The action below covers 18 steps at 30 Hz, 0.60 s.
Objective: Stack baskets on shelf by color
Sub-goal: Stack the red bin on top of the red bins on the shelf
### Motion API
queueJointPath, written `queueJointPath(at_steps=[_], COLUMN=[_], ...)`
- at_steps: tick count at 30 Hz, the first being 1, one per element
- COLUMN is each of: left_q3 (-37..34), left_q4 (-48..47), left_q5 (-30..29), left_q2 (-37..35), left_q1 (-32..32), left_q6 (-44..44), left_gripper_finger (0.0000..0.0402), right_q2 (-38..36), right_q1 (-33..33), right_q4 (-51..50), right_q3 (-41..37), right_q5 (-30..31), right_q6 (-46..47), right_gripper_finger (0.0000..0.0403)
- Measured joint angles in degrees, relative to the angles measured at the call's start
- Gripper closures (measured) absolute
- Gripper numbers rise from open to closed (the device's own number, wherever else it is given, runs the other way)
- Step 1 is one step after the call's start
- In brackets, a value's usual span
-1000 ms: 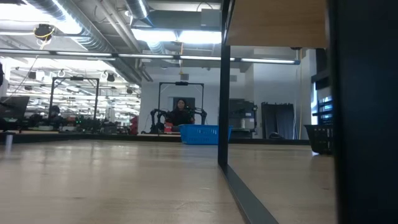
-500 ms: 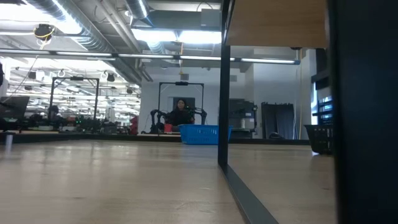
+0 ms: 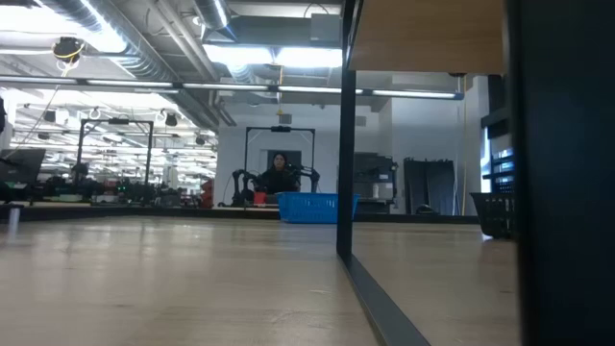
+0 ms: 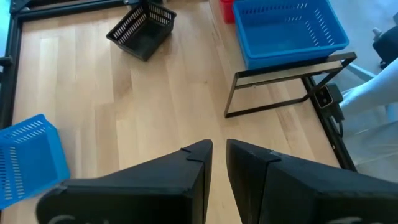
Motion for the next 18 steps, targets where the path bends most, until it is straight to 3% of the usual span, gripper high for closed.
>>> queueJointPath(at_steps=[13,18], left_q3=[0.00,0.00], left_q4=[0.02,0.02], left_q5=[-0.01,-0.02], left_q2=[0.00,0.00], left_q1=[0.00,0.00], left_q6=[-0.01,-0.05], left_gripper_finger=[0.0361,0.0361], right_q2=[-0.31,-0.31], right_q1=[0.00,0.00], right_q4=[-0.02,-0.02], right_q3=[0.00,0.00], right_q5=[-1.39,0.75], right_q6=[-0.11,-0.03], right_gripper_finger=[0.0341,0.0341])
